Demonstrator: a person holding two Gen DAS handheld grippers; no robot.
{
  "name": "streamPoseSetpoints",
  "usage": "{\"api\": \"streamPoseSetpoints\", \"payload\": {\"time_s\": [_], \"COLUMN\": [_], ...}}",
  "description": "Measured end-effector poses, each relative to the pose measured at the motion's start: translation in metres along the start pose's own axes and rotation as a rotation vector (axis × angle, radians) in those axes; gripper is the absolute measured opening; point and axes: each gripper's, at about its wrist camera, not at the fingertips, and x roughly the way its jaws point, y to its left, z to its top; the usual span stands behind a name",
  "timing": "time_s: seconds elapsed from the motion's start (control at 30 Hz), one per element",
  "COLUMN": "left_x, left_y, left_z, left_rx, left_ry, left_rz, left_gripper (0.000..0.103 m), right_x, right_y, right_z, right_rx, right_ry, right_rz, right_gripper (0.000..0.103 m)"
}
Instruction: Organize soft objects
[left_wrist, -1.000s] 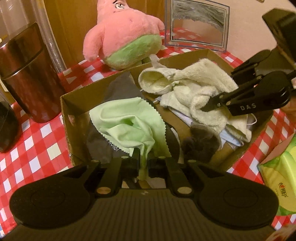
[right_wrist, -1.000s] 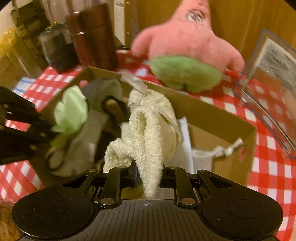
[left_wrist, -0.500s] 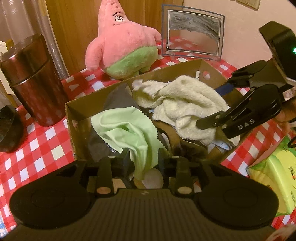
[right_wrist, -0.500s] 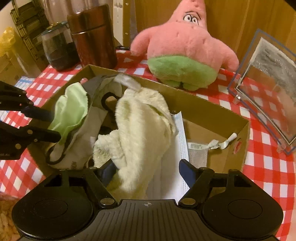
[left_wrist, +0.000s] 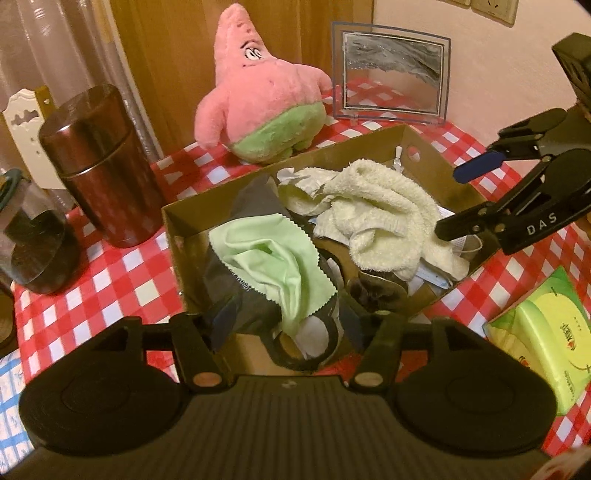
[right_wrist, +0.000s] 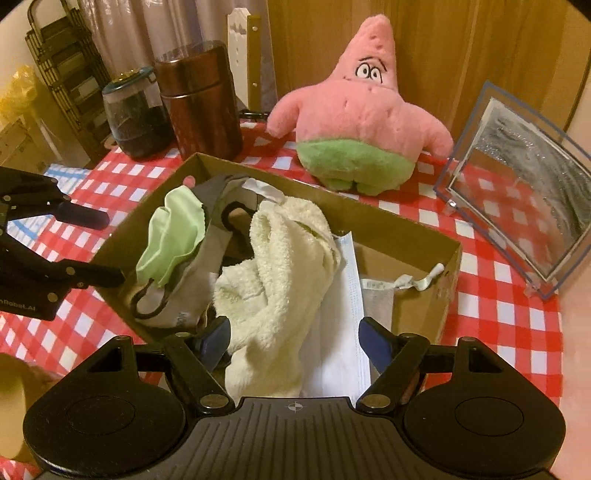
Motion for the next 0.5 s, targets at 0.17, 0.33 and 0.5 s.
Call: {"api": "streamPoseSetpoints", "payload": {"time_s": [0.17, 0.33, 0.5], "left_x": [-0.018, -0.034, -0.050], "left_y": [-0.003, -0.004, -0.005], "left_z": [-0.003, -0.009, -0.016], "left_rx": [-0.006, -0.037, -0.066], "left_ry": [-0.029, -0.062, -0.067], "left_rz": [0.034, 0.075, 0.116], "left_gripper": [0.075, 0.091, 0.097], "right_x": [-0.012, -0.024, -0.043], "right_y": [0.002, 0.005, 0.009], "right_z": [-0.005, -0.019, -0.027], "right_rx": [0.020, 0.041, 0.055], "right_ry": [0.024, 0.044, 0.039], "right_rz": [-0.031, -0.038, -0.039], "right_gripper": [0.077, 0.077, 0.077]}}
